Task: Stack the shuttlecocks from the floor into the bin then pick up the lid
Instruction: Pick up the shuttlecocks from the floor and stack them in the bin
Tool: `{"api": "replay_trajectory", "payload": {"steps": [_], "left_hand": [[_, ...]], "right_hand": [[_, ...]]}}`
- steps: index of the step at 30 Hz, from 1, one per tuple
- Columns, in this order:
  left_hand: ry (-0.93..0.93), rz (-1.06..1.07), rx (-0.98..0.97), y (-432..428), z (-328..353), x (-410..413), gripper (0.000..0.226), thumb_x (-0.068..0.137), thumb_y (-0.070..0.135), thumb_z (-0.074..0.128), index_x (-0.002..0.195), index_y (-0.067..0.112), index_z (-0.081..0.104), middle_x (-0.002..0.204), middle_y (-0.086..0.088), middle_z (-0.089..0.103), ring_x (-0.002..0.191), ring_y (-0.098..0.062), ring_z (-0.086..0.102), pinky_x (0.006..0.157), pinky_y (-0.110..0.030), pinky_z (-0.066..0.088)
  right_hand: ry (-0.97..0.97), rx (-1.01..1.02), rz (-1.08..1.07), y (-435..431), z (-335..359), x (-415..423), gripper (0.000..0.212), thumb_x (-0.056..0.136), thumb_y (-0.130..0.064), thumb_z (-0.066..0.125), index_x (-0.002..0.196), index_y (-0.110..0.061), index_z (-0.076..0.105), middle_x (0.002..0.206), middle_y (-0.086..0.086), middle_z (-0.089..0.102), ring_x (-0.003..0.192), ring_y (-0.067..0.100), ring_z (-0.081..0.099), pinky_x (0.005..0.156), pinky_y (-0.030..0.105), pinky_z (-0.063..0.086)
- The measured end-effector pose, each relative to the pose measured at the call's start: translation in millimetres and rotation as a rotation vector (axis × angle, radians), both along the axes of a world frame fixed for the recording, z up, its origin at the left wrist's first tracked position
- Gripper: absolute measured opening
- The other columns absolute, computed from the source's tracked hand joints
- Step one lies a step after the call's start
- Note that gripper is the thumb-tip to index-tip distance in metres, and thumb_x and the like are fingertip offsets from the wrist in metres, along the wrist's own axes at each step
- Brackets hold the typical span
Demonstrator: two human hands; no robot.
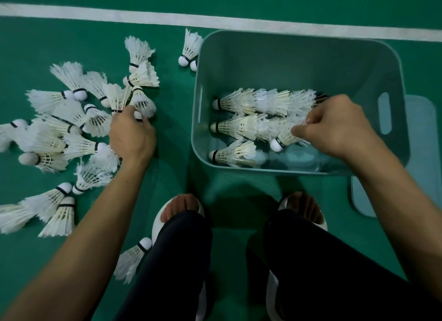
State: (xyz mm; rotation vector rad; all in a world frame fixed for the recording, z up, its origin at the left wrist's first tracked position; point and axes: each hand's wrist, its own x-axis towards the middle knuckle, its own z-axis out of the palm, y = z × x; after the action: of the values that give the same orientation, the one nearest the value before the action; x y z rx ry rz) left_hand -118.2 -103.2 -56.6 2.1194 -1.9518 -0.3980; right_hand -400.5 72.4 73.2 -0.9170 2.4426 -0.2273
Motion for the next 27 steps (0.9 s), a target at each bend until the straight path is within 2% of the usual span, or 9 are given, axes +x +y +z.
{"api": "replay_trajectory", "payload": {"steps": [4, 6, 9, 11, 14, 17, 19, 22, 27], "left_hand": [[0.116, 0.053, -0.151, 11, 3, -8, 0.019, 0.094, 0.027, 0.056, 0.098, 0.011, 0.064, 0.103, -0.014, 0.069, 0.092, -0.036, 0.063, 0.068, -0.035, 0.038], [0.139, 0.112, -0.186, 18, 10, -14, 0.025, 0.093, 0.027, 0.059, 0.11, 0.009, 0.061, 0.116, -0.014, 0.063, 0.092, -0.033, 0.061, 0.071, -0.034, 0.037], [0.129, 0.1, -0.111, 10, 15, -18, 0.064, 0.089, 0.033, 0.073, 0.142, 0.016, 0.043, 0.136, -0.016, 0.045, 0.086, -0.025, 0.054, 0.078, -0.037, 0.043], [0.087, -0.017, 0.005, -2, 11, -20, 0.066, 0.091, 0.042, 0.069, 0.148, 0.022, 0.041, 0.137, -0.019, 0.046, 0.096, -0.034, 0.059, 0.086, -0.043, 0.048], [0.073, -0.112, 0.046, -12, 6, -23, 0.043, 0.097, 0.035, 0.059, 0.137, 0.021, 0.053, 0.126, -0.019, 0.062, 0.11, -0.041, 0.061, 0.08, -0.043, 0.045], [0.152, -0.043, -0.07, -2, 11, -28, 0.022, 0.095, 0.023, 0.056, 0.115, 0.016, 0.063, 0.105, -0.012, 0.072, 0.097, -0.036, 0.065, 0.069, -0.034, 0.038], [0.242, 0.031, -0.163, 14, 25, -30, 0.015, 0.094, 0.024, 0.054, 0.099, 0.012, 0.062, 0.087, -0.005, 0.067, 0.084, -0.03, 0.063, 0.064, -0.03, 0.033], [0.464, 0.11, -0.308, 42, 61, -30, 0.012, 0.091, 0.02, 0.055, 0.087, 0.01, 0.058, 0.072, 0.009, 0.052, 0.065, -0.007, 0.044, 0.055, -0.023, 0.026], [0.717, -0.197, -0.353, 76, 135, -42, 0.011, 0.086, 0.006, 0.063, 0.086, 0.014, 0.056, 0.072, 0.022, 0.052, 0.06, 0.007, 0.049, 0.051, -0.01, 0.03]], "right_hand": [[0.035, 0.054, 0.02, 5, -5, -2, 0.02, 0.079, -0.019, 0.078, 0.081, 0.001, 0.074, 0.083, 0.02, 0.073, 0.081, 0.034, 0.069, 0.075, 0.043, 0.059], [0.024, 0.076, 0.026, 6, -6, 0, 0.017, 0.079, -0.02, 0.078, 0.079, -0.003, 0.077, 0.086, 0.017, 0.075, 0.081, 0.032, 0.07, 0.078, 0.045, 0.061], [0.033, 0.043, 0.038, 7, -5, 3, 0.014, 0.077, -0.021, 0.08, 0.078, -0.007, 0.078, 0.088, 0.015, 0.076, 0.084, 0.031, 0.069, 0.08, 0.044, 0.06], [0.024, -0.012, 0.013, 6, -5, 4, 0.013, 0.078, -0.021, 0.081, 0.078, -0.008, 0.079, 0.09, 0.014, 0.076, 0.085, 0.029, 0.069, 0.081, 0.04, 0.059], [-0.098, 0.04, -0.009, 1, -9, 3, 0.009, 0.079, -0.021, 0.084, 0.079, -0.014, 0.08, 0.083, 0.005, 0.075, 0.072, 0.016, 0.066, 0.073, 0.028, 0.05], [-0.148, 0.157, -0.021, -4, -23, 2, 0.013, 0.083, -0.017, 0.079, 0.078, -0.005, 0.077, 0.07, 0.011, 0.075, 0.05, 0.02, 0.068, 0.064, 0.033, 0.062], [-0.122, 0.183, -0.004, -8, -32, 2, 0.017, 0.086, -0.012, 0.072, 0.074, -0.001, 0.075, 0.061, 0.011, 0.074, 0.052, 0.024, 0.072, 0.066, 0.041, 0.065], [-0.163, 0.217, 0.012, -13, -36, 3, 0.018, 0.09, -0.006, 0.065, 0.075, 0.002, 0.072, 0.055, 0.007, 0.072, 0.054, 0.025, 0.074, 0.061, 0.039, 0.065], [-0.349, 0.358, 0.02, -26, -38, 13, 0.018, 0.097, 0.001, 0.055, 0.088, 0.014, 0.063, 0.066, 0.02, 0.074, 0.05, 0.027, 0.065, 0.07, 0.047, 0.064]]}}
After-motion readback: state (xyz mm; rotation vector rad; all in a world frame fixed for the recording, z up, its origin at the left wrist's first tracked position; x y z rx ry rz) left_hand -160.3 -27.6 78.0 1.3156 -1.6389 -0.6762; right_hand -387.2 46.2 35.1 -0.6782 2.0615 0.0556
